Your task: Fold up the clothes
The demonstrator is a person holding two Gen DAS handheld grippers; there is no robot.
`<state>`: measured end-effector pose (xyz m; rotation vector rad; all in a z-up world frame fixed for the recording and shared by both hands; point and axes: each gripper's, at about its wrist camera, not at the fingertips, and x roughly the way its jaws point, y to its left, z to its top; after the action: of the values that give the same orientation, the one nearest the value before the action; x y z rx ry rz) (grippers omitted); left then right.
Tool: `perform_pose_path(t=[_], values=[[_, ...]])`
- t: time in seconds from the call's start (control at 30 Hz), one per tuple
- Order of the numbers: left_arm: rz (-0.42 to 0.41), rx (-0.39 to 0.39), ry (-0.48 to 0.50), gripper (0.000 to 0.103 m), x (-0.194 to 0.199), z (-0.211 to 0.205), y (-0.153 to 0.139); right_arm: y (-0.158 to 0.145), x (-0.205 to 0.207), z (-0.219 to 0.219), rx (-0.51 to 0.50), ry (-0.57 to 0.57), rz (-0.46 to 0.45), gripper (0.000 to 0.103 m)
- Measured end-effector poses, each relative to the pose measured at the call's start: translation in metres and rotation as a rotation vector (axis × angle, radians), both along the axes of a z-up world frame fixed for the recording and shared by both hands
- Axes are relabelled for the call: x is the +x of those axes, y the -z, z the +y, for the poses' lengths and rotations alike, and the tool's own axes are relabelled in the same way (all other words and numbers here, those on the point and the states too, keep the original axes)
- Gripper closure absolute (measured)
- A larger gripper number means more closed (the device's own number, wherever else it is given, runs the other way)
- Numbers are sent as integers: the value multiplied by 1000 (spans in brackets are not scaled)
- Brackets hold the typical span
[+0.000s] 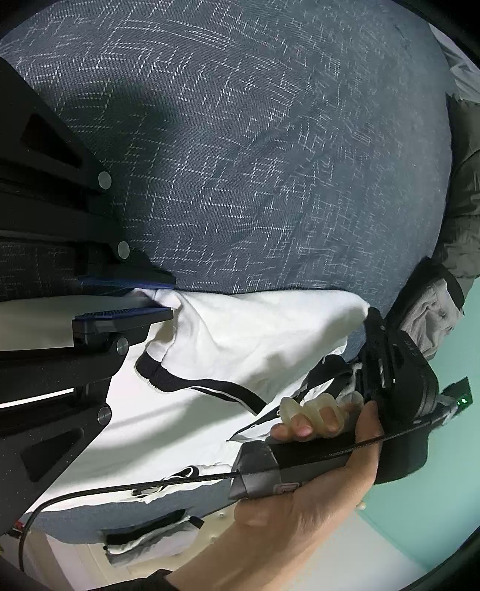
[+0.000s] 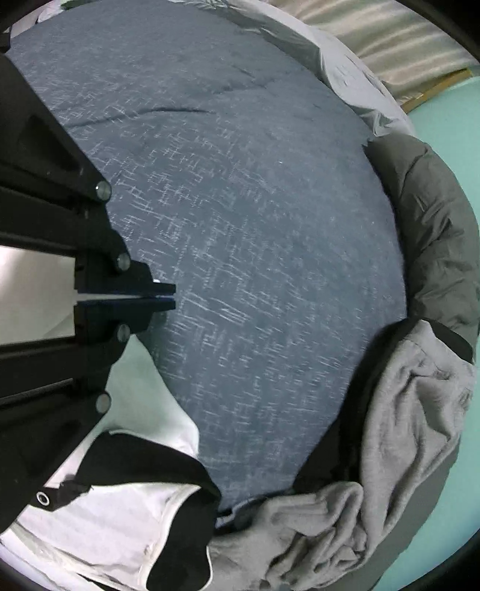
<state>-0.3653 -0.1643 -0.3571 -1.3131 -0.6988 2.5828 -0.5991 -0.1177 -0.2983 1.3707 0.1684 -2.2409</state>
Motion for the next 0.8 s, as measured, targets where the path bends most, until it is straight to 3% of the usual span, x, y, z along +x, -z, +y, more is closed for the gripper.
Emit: perform_pose_path(t=[0.23, 0.4, 0.6, 0.8], values=[[1, -1, -1, 92, 0, 0, 1, 1, -3, 13, -65, 37, -56, 102], [0, -2, 1, 92, -4, 1, 0, -16, -3, 28, -138, 78, -6, 102], [-3, 6, 0, 92, -5, 1, -1, -19, 6, 35, -107, 0, -21, 88], [4, 1, -4, 92, -1, 0, -5, -9, 26, 41, -91, -108, -63, 86]])
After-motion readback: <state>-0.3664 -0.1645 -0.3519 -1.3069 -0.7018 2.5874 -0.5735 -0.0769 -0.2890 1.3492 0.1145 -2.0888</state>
